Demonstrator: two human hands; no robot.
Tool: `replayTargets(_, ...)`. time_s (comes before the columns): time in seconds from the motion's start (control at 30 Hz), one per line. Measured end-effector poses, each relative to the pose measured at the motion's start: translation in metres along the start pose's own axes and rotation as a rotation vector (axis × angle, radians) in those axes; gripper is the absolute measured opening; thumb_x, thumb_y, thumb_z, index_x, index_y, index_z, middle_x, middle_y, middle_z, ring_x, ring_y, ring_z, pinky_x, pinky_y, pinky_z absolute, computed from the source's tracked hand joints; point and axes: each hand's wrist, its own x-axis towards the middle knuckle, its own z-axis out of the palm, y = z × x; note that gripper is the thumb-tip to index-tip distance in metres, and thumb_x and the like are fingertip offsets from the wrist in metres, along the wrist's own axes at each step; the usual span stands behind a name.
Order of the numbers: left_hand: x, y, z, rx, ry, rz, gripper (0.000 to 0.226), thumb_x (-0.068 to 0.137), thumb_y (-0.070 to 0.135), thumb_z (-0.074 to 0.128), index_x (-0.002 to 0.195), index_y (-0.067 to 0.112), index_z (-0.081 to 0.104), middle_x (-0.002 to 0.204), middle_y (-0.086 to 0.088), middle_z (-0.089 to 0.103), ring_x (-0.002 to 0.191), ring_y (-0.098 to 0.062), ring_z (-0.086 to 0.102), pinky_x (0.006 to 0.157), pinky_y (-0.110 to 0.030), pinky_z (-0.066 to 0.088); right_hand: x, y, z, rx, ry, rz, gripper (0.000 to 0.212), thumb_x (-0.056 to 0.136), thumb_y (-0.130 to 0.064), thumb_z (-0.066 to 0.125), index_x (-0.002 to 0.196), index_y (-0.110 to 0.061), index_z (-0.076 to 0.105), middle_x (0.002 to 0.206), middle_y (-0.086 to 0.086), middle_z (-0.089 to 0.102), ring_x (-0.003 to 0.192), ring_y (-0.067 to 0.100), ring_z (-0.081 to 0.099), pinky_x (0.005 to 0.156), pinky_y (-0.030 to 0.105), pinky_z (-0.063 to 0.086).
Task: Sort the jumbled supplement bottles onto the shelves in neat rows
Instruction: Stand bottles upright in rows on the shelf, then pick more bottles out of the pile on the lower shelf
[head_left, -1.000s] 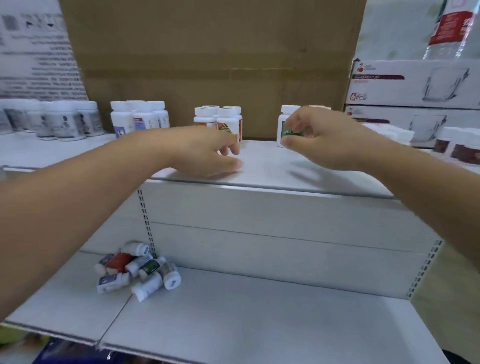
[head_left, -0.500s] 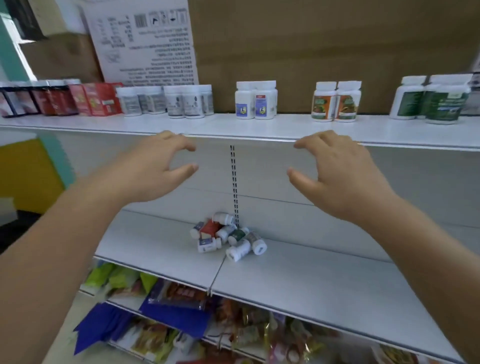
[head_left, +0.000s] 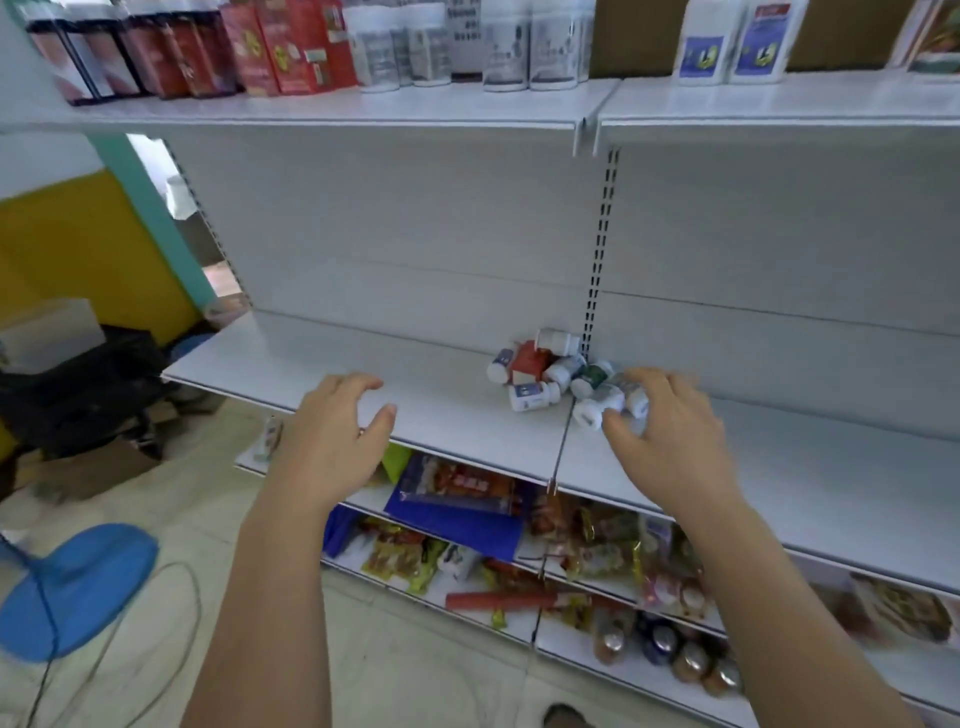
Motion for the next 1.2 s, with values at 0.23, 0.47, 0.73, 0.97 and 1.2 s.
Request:
replayTargets(0.23,0.084,-0.036,0.094,-0.153,-0.188,-0.053,0.039,0.097,0.034,0.054,0.132,0.019,0.054,0.133,-0.005,0.054,0.121,-0.022,0.052,0.099,-0.034,0.041,0.042,0.024,0.106,0.17,-0.162,0.239,0.048,0.09,-0.03,0.059,0.135,-0.015,0.049,0.131,0.011,0.055,0.116,0.029,0.054,0.093,0.034,0.042)
replayTargets(0.47,0.217,-0.037,0.202,-0.11,-0.615,-0.146,0.06,0.097,0.044,0.051,0.146,0.012,0.038,0.151,-0.009,0.041,0.134,-0.024,0.044,0.096,-0.028,0.036,0.135,0.037,0.21,0.27,-0.331,0.445,0.052,0.095,-0.033,0.052,0.139,-0.009,0.036,0.13,0.012,0.054,0.119,0.029,0.054,0.089,0.031,0.043)
replayTargets(0.73,0.308,-0.022,0.305,-0.236,-0.562,-0.174,0.061,0.099,0.05,0.04,0.108,-0.006,0.064,0.111,-0.025,0.066,0.103,-0.036,0.063,0.071,-0.032,0.039,0.2,0.035,0.27,0.333,-0.186,0.675,0.034,0.094,-0.049,0.049,0.101,-0.016,0.051,0.113,0.011,0.064,0.091,0.025,0.058,0.077,0.029,0.044)
replayTargets(0.97,0.306,-0.033,0.302,-0.586,-0.575,-0.302,0.069,0.06,0.06,0.064,0.086,-0.003,0.071,0.089,-0.018,0.071,0.083,-0.03,0.069,0.076,-0.044,0.057,0.189,0.032,0.278,0.498,0.014,0.687,0.038,0.09,-0.042,0.059,0.107,-0.011,0.045,0.095,0.005,0.065,0.072,0.015,0.055,0.057,0.024,0.038)
replayTargets(1.2,0.242,-0.02,0.205,-1.043,-0.682,-0.32,0.015,0.078,0.017,0.058,0.091,0.011,0.059,0.082,-0.01,0.057,0.076,-0.021,0.057,0.065,-0.029,0.048,0.157,-0.021,0.214,0.945,0.106,0.548,0.02,0.091,-0.022,0.063,0.097,-0.02,0.044,0.083,-0.003,0.054,0.073,0.006,0.051,0.061,0.019,0.041)
